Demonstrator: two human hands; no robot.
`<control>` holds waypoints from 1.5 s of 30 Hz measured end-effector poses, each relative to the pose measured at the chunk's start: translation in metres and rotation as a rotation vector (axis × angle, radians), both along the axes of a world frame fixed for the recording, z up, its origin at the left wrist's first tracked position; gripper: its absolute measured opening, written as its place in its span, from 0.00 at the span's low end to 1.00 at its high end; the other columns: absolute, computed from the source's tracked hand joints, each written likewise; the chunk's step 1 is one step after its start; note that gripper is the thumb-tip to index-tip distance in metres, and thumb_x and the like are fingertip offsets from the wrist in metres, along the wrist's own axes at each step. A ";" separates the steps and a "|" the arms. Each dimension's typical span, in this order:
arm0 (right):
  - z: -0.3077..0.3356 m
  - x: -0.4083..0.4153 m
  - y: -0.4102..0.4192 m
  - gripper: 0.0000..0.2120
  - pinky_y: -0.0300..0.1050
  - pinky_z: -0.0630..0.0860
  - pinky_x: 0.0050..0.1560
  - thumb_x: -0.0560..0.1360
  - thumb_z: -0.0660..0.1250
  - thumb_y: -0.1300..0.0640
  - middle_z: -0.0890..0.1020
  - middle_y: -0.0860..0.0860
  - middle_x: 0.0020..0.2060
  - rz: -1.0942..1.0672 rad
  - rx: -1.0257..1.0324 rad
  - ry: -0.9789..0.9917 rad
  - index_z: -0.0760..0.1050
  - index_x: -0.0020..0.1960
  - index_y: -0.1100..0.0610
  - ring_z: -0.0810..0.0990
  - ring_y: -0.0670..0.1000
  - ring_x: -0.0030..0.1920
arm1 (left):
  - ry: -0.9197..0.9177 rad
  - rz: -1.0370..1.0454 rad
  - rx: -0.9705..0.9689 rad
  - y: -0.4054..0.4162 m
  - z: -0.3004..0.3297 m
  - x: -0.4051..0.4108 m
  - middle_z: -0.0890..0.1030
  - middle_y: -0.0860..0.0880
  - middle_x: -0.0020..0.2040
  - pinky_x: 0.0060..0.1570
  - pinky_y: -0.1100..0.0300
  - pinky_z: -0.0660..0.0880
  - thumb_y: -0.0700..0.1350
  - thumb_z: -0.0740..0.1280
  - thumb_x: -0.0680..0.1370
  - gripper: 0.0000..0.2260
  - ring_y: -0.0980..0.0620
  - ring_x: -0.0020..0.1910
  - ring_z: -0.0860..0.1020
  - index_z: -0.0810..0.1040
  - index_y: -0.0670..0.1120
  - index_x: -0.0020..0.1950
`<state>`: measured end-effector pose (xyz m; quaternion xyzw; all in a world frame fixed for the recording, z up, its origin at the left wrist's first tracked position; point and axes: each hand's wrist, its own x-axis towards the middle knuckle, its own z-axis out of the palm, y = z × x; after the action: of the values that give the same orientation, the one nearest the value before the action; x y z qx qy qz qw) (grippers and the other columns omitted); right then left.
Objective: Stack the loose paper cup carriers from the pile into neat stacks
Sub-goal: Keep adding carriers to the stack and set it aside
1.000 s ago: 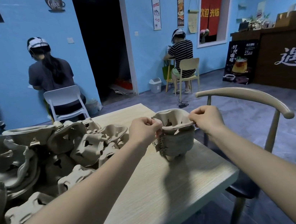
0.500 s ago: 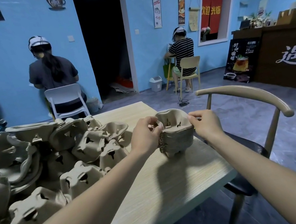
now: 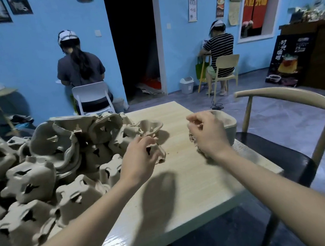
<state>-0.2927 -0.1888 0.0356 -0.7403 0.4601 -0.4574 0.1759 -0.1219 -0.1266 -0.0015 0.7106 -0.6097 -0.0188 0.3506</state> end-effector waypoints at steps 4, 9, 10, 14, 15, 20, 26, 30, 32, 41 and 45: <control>-0.021 0.031 0.011 0.09 0.51 0.73 0.57 0.74 0.66 0.64 0.80 0.57 0.51 0.104 0.044 0.015 0.79 0.53 0.62 0.78 0.56 0.52 | -0.104 0.073 -0.011 0.023 -0.008 0.028 0.77 0.49 0.55 0.56 0.54 0.70 0.43 0.67 0.75 0.09 0.46 0.55 0.73 0.80 0.47 0.54; -0.052 0.065 0.013 0.13 0.48 0.70 0.60 0.74 0.66 0.60 0.78 0.57 0.55 0.130 0.188 0.098 0.76 0.58 0.61 0.75 0.56 0.57 | -0.220 0.154 -0.002 0.039 -0.019 0.054 0.76 0.49 0.56 0.55 0.55 0.67 0.44 0.67 0.74 0.10 0.46 0.57 0.72 0.79 0.49 0.56; -0.057 0.071 0.011 0.14 0.47 0.69 0.61 0.74 0.67 0.59 0.77 0.57 0.56 0.127 0.211 0.109 0.76 0.59 0.61 0.74 0.56 0.58 | -0.226 0.158 0.011 0.040 -0.021 0.058 0.75 0.49 0.56 0.55 0.56 0.66 0.44 0.67 0.74 0.10 0.47 0.57 0.71 0.78 0.49 0.55; -0.065 0.095 0.003 0.22 0.45 0.63 0.63 0.72 0.69 0.56 0.72 0.58 0.60 0.090 0.265 0.135 0.71 0.64 0.59 0.69 0.58 0.63 | -0.203 0.126 0.035 0.043 -0.028 0.065 0.73 0.51 0.57 0.53 0.59 0.66 0.44 0.65 0.76 0.09 0.49 0.57 0.69 0.76 0.48 0.55; -0.066 0.100 0.001 0.24 0.45 0.62 0.63 0.72 0.70 0.55 0.71 0.58 0.61 0.083 0.280 0.139 0.70 0.65 0.59 0.67 0.58 0.63 | -0.200 0.119 0.035 0.043 -0.028 0.065 0.72 0.51 0.57 0.52 0.60 0.66 0.43 0.64 0.76 0.09 0.50 0.57 0.68 0.75 0.48 0.56; -0.068 0.125 -0.004 0.31 0.47 0.60 0.65 0.69 0.72 0.48 0.66 0.58 0.65 0.038 0.345 0.168 0.66 0.66 0.59 0.62 0.59 0.66 | -0.194 0.103 0.026 0.042 -0.030 0.066 0.72 0.52 0.58 0.51 0.61 0.67 0.43 0.62 0.78 0.09 0.51 0.57 0.68 0.74 0.48 0.57; -0.070 0.139 -0.009 0.34 0.50 0.63 0.64 0.68 0.71 0.45 0.66 0.58 0.65 -0.048 0.361 0.247 0.64 0.65 0.62 0.62 0.60 0.66 | -0.197 0.112 0.014 0.043 -0.032 0.066 0.71 0.53 0.58 0.48 0.61 0.67 0.44 0.62 0.78 0.08 0.51 0.56 0.68 0.73 0.49 0.57; -0.067 0.135 -0.007 0.30 0.51 0.67 0.62 0.67 0.70 0.49 0.67 0.58 0.63 -0.054 0.376 0.265 0.66 0.63 0.62 0.63 0.60 0.65 | -0.194 0.112 -0.006 0.043 -0.035 0.066 0.72 0.53 0.58 0.48 0.61 0.66 0.43 0.62 0.77 0.08 0.51 0.56 0.68 0.74 0.48 0.56; -0.064 0.130 -0.005 0.31 0.51 0.66 0.62 0.66 0.71 0.49 0.67 0.57 0.64 -0.057 0.390 0.264 0.66 0.63 0.63 0.63 0.59 0.66 | -0.194 0.113 -0.013 0.042 -0.036 0.066 0.72 0.53 0.58 0.48 0.62 0.65 0.43 0.62 0.77 0.08 0.51 0.56 0.68 0.74 0.48 0.56; -0.058 0.101 -0.010 0.17 0.46 0.69 0.49 0.70 0.73 0.50 0.75 0.58 0.58 -0.012 0.367 0.252 0.73 0.51 0.59 0.74 0.57 0.55 | -0.195 0.107 0.000 0.042 -0.035 0.065 0.72 0.52 0.59 0.48 0.61 0.66 0.42 0.62 0.78 0.09 0.51 0.57 0.67 0.73 0.47 0.58; -0.055 0.083 -0.008 0.14 0.45 0.65 0.45 0.71 0.72 0.51 0.76 0.59 0.54 -0.058 0.333 0.235 0.72 0.48 0.58 0.74 0.57 0.49 | -0.180 0.105 0.039 0.041 -0.034 0.066 0.71 0.52 0.59 0.50 0.57 0.70 0.42 0.61 0.78 0.10 0.50 0.58 0.67 0.73 0.48 0.59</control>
<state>-0.2095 -0.1966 -0.0194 -0.7357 0.5680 -0.2903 0.2279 -0.0564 -0.0859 -0.0357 0.7472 -0.6001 0.0517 0.2810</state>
